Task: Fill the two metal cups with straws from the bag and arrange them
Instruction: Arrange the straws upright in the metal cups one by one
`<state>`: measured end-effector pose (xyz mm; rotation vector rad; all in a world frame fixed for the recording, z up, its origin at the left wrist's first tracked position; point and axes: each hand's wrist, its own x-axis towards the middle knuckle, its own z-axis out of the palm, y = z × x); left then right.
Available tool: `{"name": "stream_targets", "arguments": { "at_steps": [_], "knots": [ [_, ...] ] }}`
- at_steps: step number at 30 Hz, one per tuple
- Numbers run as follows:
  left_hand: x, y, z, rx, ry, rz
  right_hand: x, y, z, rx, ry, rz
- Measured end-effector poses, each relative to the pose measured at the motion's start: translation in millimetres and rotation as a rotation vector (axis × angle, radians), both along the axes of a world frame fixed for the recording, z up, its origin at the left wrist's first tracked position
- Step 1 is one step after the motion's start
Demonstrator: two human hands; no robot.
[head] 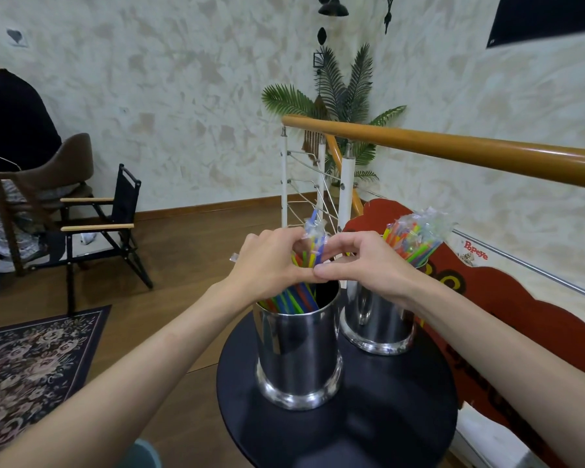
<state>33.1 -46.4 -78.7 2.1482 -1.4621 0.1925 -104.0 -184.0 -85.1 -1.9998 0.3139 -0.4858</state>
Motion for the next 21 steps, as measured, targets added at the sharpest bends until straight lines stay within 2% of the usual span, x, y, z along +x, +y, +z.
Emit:
{"name": "stream_targets", "arguments": {
  "at_steps": [3, 13, 18, 21],
  "knots": [
    [3, 0, -1, -0.028, 0.022, -0.029, 0, 0, -2, 0.043, -0.065, -0.029],
    [9, 5, 4, -0.122, 0.060, -0.117, 1, 1, -5, -0.294, -0.191, -0.193],
    [7, 8, 12, -0.216, -0.017, -0.127, 3, 0, -13, -0.705, -0.228, -0.166],
    [7, 16, 16, -0.230, -0.109, -0.096, 1, -5, -19, -0.811, -0.215, -0.084]
  ]
}}
